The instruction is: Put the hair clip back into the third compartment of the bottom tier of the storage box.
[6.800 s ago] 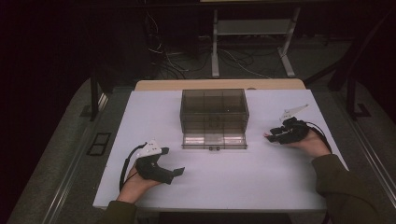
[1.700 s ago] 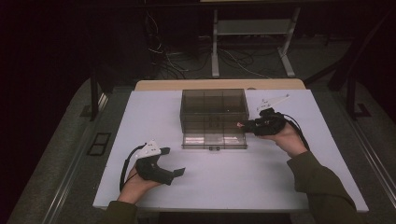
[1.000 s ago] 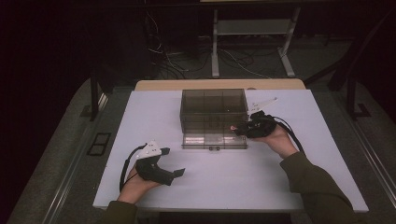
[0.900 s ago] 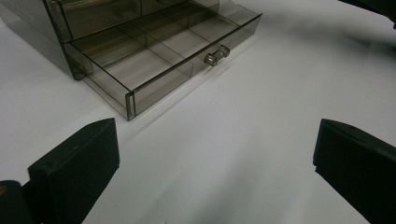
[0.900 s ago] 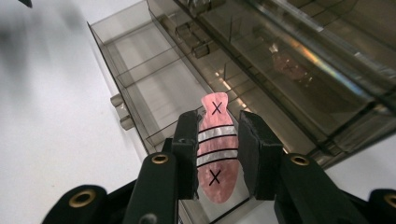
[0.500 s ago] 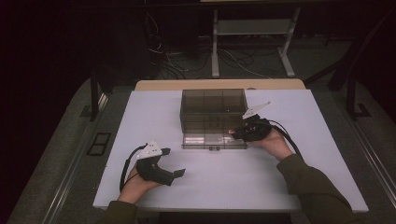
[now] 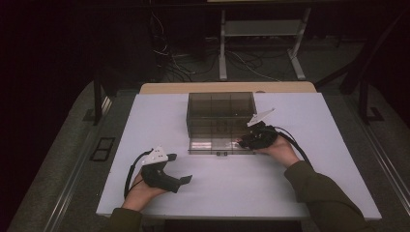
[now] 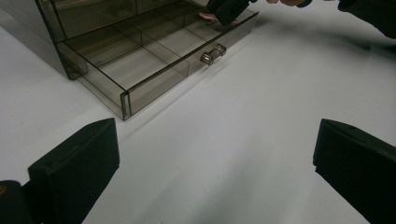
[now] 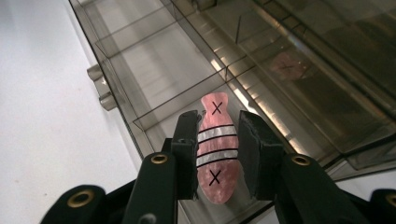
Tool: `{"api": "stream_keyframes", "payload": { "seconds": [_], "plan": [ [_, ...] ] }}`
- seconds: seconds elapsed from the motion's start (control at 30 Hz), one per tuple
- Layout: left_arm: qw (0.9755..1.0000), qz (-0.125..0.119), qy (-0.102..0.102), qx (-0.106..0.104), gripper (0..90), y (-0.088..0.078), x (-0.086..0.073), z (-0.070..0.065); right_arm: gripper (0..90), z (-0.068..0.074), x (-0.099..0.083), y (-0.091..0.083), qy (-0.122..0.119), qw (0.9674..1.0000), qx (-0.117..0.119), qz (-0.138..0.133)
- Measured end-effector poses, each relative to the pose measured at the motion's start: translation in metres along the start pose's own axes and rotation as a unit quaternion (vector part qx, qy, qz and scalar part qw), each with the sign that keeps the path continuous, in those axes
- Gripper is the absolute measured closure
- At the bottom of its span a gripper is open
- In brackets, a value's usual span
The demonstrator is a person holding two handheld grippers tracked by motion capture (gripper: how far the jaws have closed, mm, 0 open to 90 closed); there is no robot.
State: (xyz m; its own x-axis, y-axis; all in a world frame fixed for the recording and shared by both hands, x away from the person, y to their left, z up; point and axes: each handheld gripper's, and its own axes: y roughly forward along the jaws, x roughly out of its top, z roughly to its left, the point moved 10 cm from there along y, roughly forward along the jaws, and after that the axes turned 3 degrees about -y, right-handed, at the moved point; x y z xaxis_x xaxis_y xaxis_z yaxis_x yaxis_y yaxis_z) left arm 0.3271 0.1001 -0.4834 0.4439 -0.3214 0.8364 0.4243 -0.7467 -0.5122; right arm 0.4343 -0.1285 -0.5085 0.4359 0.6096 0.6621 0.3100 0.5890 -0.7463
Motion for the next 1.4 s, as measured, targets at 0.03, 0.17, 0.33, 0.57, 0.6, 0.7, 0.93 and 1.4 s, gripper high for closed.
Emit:
{"api": "stream_keyframes", "payload": {
  "seconds": [0.03,0.17,0.33,0.57,0.6,0.7,0.93,1.4],
  "plan": [
    [1.0000,0.000,0.000,0.000,0.0,0.000,0.000,0.000,67.2,0.000,0.000,0.000,0.002,1.0000,0.001,0.001],
    [1.0000,0.000,0.000,0.000,0.0,0.000,0.000,0.000,66.0,0.001,-0.001,0.001,0.001,1.0000,0.004,0.001],
    [1.0000,0.000,0.000,0.000,0.0,0.000,0.000,0.000,63.9,0.000,0.001,-0.001,0.001,1.0000,0.002,-0.003],
    [1.0000,0.000,0.001,0.002,0.0,0.000,0.000,0.000,57.7,0.002,0.006,-0.009,0.006,0.9997,0.011,-0.019],
    [1.0000,0.001,0.001,0.002,0.0,0.000,0.000,0.000,56.5,0.002,0.007,-0.010,0.007,0.9997,0.012,-0.022],
    [1.0000,0.001,0.000,0.002,0.0,0.000,0.000,0.000,53.3,0.003,0.010,-0.015,0.012,0.9993,0.014,-0.032],
    [1.0000,-0.002,-0.003,0.004,0.0,0.000,0.002,0.001,43.6,0.006,0.012,-0.024,0.015,0.9986,0.011,-0.049],
    [1.0000,0.000,-0.002,0.001,0.0,0.000,0.000,0.001,32.5,0.001,0.004,-0.043,0.030,0.9968,-0.023,-0.070]
  ]
}}
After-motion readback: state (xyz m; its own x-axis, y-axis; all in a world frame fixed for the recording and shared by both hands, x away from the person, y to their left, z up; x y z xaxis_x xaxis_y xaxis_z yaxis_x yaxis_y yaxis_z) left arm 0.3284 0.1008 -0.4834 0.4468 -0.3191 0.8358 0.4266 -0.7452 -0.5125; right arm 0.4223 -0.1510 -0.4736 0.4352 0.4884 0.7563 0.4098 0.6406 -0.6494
